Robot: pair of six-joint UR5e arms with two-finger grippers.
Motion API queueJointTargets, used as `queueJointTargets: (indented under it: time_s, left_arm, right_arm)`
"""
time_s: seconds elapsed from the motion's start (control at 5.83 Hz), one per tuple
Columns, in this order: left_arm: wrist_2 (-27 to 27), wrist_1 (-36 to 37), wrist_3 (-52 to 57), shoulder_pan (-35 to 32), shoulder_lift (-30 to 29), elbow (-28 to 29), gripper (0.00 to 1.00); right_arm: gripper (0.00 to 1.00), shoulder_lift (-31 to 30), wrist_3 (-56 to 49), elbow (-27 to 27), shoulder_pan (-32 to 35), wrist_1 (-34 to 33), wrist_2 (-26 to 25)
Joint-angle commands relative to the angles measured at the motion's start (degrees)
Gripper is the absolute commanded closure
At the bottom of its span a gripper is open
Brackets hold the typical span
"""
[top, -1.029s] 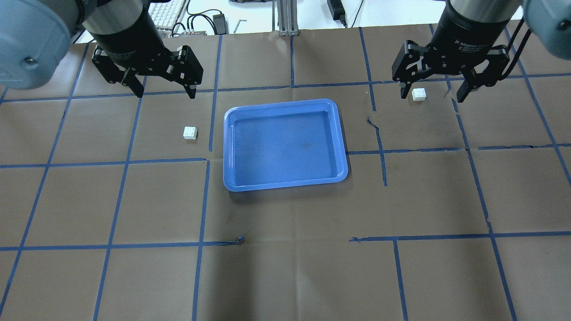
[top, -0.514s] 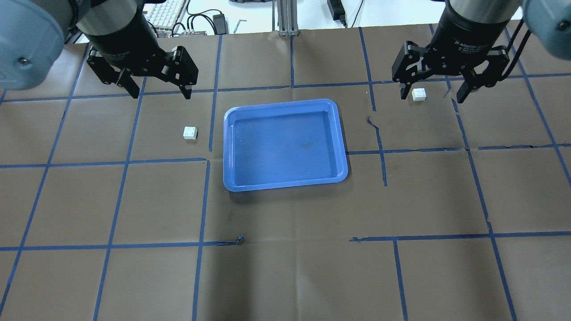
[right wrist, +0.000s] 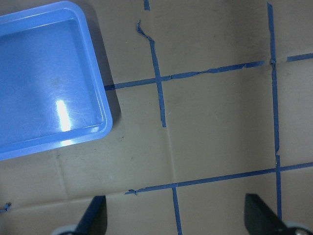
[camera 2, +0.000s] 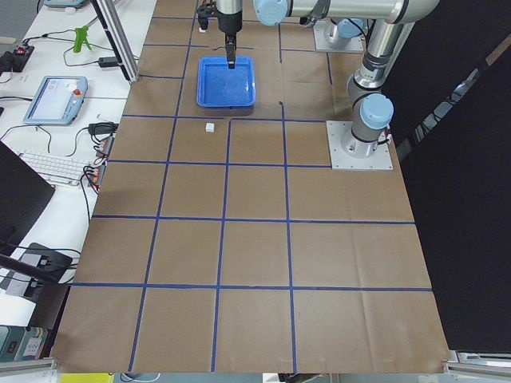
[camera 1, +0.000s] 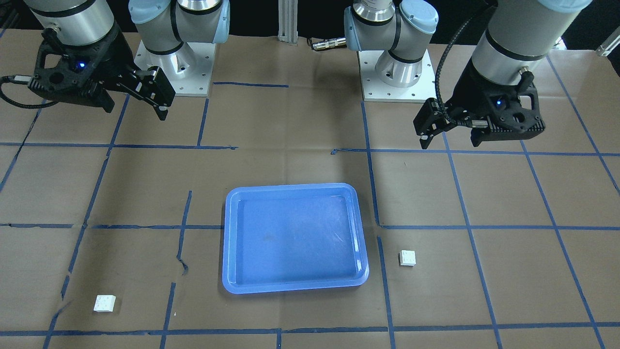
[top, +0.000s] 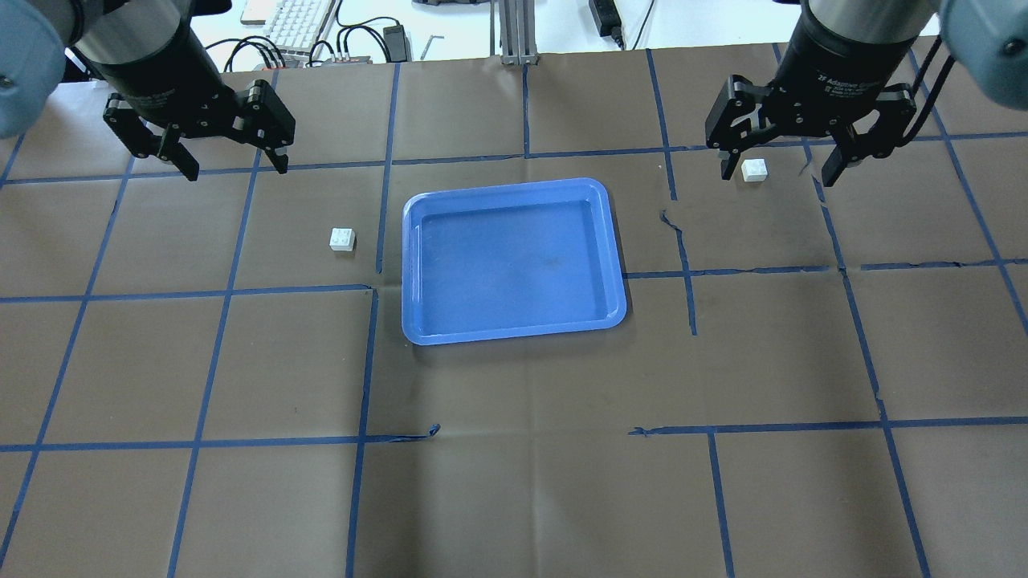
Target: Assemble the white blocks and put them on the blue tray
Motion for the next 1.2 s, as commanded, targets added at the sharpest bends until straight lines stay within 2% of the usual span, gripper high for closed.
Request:
queueJointTargets:
  time_s: [0.0,0.17,0.51,0.69,0.86,1.03]
  left_arm:
    - [-0.02,7.04,6.19,0.98,-7.23,-1.35,0.01]
    - [-0.02,13.81,6.65,1.24,-9.36,-4.93,0.01]
    - [-0.11,33.46,9.03,1.33,-14.79,-15.98,0.01]
    - [-0.19,37.91,9.12,0.98,-18.31,-17.95,0.01]
    - [-1.15,39.52,10.68,0.98,-20.61,-18.06,0.01]
    - [-3.33,44.93,10.96,1.07,-23.42,-17.88,0.01]
  right_arm:
    - [0.0,0.0,0.09,0.0,0.0,0.08,0.04]
    - [0.0,0.0,0.09,0.0,0.0,0.08,-0.05]
    - [0.0,0.0,0.09,0.09,0.0,-0.01,0.04]
    - [0.0,0.0,0.09,0.0,0.0,-0.01,-0.05]
    - [0.0,0.0,0.09,0.09,0.0,-0.01,0.04]
    - [0.0,0.0,0.09,0.09,0.0,-0.01,0.04]
